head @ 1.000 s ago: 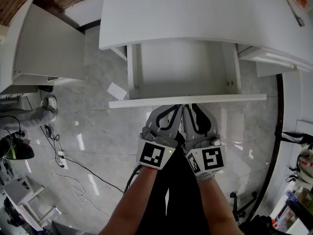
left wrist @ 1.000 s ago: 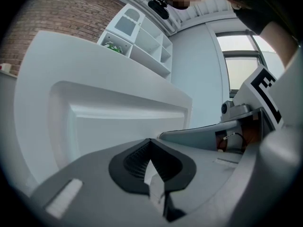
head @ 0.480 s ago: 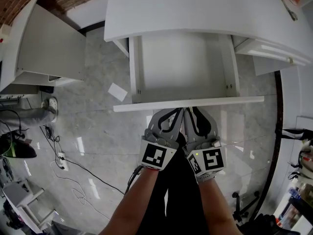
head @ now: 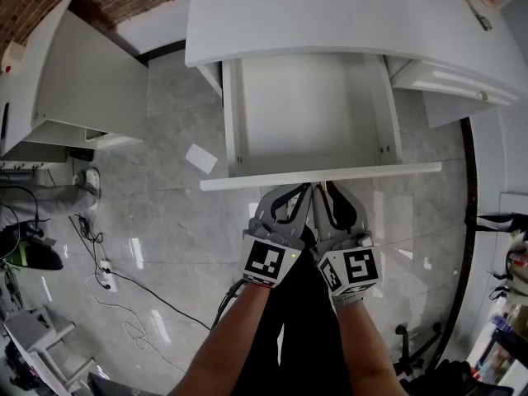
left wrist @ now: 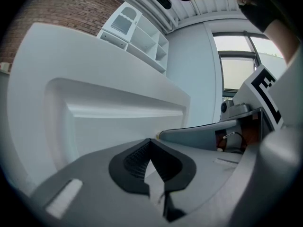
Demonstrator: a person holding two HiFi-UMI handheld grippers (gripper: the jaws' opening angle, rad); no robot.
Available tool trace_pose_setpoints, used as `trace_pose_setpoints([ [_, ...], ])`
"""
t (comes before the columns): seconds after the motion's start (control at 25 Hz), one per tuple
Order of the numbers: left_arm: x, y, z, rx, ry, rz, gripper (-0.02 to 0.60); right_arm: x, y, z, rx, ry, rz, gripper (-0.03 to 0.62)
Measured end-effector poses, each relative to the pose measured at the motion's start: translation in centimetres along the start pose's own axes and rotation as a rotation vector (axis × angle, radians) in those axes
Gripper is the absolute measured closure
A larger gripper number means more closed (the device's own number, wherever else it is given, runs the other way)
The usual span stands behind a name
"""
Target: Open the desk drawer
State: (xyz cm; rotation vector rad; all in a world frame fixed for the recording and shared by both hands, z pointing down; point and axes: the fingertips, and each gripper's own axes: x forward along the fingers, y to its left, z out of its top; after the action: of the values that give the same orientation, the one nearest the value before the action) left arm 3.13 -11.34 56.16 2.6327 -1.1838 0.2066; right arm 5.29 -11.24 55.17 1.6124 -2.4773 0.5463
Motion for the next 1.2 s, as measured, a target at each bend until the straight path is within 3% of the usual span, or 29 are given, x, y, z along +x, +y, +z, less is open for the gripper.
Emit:
trace_pose_setpoints([
  [1.2, -2.2, -2.5, -1.4, -0.037, 0.087, 0.002, 0.597, -3.0, 1.0, -1.5, -0.013, 0.075, 0.035, 0.519],
])
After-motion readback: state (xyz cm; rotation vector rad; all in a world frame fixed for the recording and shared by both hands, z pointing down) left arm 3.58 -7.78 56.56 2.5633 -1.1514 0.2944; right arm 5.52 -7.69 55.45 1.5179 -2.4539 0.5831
